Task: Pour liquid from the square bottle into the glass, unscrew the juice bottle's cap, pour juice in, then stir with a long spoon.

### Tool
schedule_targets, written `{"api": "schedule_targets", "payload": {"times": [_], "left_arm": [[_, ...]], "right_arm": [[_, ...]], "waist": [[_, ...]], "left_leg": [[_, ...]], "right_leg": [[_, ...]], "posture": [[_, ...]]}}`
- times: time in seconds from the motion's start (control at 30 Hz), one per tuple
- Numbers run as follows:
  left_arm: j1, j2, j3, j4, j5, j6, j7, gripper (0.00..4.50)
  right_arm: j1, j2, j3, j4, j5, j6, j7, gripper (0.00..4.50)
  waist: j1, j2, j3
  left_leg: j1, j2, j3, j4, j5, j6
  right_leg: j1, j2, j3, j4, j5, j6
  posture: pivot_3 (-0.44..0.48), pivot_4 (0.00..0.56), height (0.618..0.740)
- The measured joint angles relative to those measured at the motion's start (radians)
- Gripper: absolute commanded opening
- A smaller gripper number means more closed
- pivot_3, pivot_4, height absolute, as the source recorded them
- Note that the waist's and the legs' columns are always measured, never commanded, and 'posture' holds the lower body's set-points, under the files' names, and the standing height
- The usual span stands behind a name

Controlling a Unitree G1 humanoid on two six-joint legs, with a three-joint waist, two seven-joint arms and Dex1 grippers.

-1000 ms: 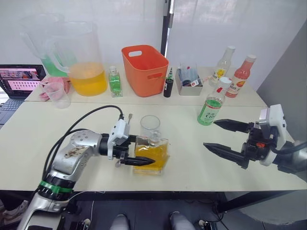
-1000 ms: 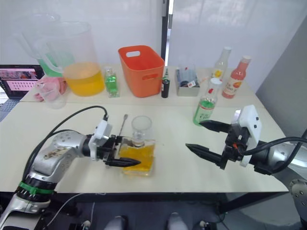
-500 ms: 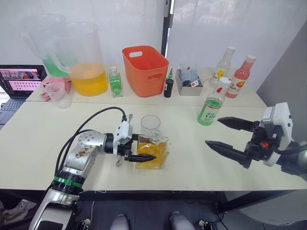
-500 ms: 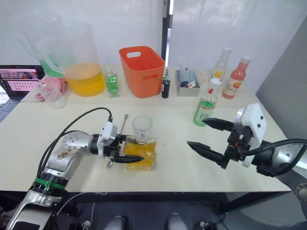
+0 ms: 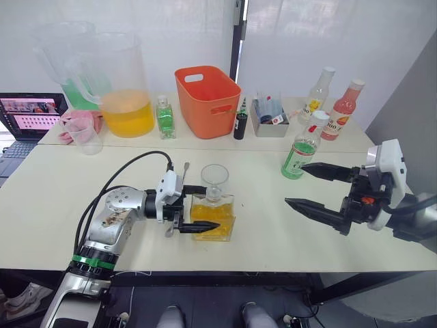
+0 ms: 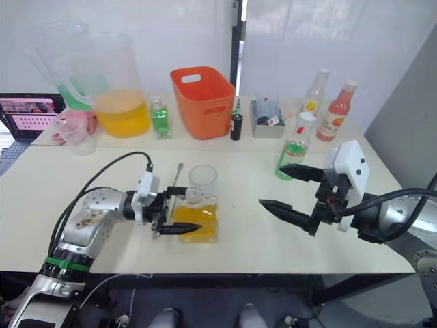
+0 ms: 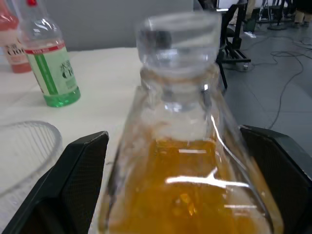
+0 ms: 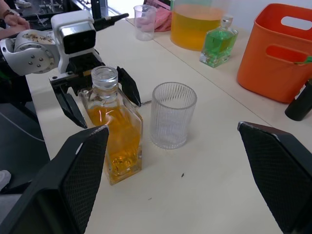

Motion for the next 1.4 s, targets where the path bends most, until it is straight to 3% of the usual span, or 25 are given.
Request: {"api": "schedule_targets", "payload": {"times": [0.27, 0.3, 0.43, 0.57, 0.77, 1.07, 1.27, 1.4], "left_arm": [[-0.003, 0.023, -0.006, -0.014, -0.003, 0.017, -0.02, 4.49], [-0.004, 0.023, -0.009, -0.012, 0.0, 0.016, -0.024, 3.94], [-0.024, 0.02, -0.017, 0.018, 0.014, 0.007, -0.038, 2.78], [-0.035, 0.012, -0.019, 0.042, 0.022, -0.008, -0.051, 2.78], [-0.061, -0.006, -0.034, 0.087, 0.042, -0.041, -0.067, 2.78], [-0.075, -0.012, -0.045, 0.103, 0.044, -0.046, -0.066, 2.78], [-0.077, -0.012, -0.047, 0.101, 0.045, -0.041, -0.061, 2.78], [-0.079, -0.012, -0.048, 0.101, 0.045, -0.032, -0.06, 2.78]], "right_arm": [[-0.018, 0.016, 0.028, 0.007, -0.002, -0.007, -0.006, 4.5], [-0.018, 0.018, 0.029, 0.006, -0.002, -0.007, -0.009, 4.5], [-0.018, 0.024, 0.031, 0.001, -0.002, -0.007, -0.024, 4.5], [-0.04, 0.026, 0.056, -0.011, -0.005, -0.007, -0.043, 4.5], [-0.188, 0.067, 0.252, -0.036, -0.049, 0.006, -0.094, 4.5], [-0.34, 0.232, 0.521, 0.003, -0.173, 0.026, -0.161, 4.5], [-0.373, 0.303, 0.574, 0.056, -0.227, 0.06, -0.186, 4.5], [-0.374, 0.356, 0.604, 0.078, -0.271, 0.059, -0.19, 3.29]], "waist": [[0.0, 0.0, 0.0], [0.0, 0.0, 0.0], [0.0, 0.0, 0.0], [0.002, 0.0, 0.0], [0.007, 0.0, 0.0], [0.013, 0.001, 0.0], [0.013, 0.001, 0.0], [0.013, 0.001, 0.0]], "left_leg": [[0.0, 0.0, 0.0, 0.0, 0.0, 0.0], [0.0, 0.0, 0.0, 0.0, 0.0, 0.0], [0.0, 0.0, 0.0, 0.0, 0.0, 0.0], [0.0, 0.0, 0.0, 0.001, 0.0, 0.0], [0.003, 0.0, 0.0, 0.004, 0.0, 0.0], [0.004, 0.0, 0.0, 0.005, 0.0, 0.0], [0.004, 0.0, -0.001, 0.005, 0.0, 0.0], [0.003, 0.0, -0.001, 0.005, 0.0, 0.0]], "right_leg": [[0.0, 0.0, 0.0, 0.0, 0.0, 0.0], [0.0, 0.0, 0.0, 0.0, 0.0, 0.0], [0.0, 0.0, 0.0, 0.0, 0.0, 0.0], [0.001, 0.0, 0.0, 0.0, 0.0, 0.0], [0.005, 0.0, 0.0, -0.001, 0.0, -0.001], [0.007, 0.0, 0.0, -0.001, 0.001, -0.001], [0.007, 0.0, 0.0, -0.001, 0.001, -0.001], [0.007, 0.0, 0.0, -0.001, 0.001, -0.001]], "posture": [[0.0, 0.15, 0.74], [0.0, 0.15, 0.74], [0.0, 0.15, 0.74], [0.0, 0.15, 0.74], [0.0, 0.15, 0.74], [0.0, 0.15, 0.74], [0.0, 0.15, 0.74], [0.0, 0.15, 0.74]]}}
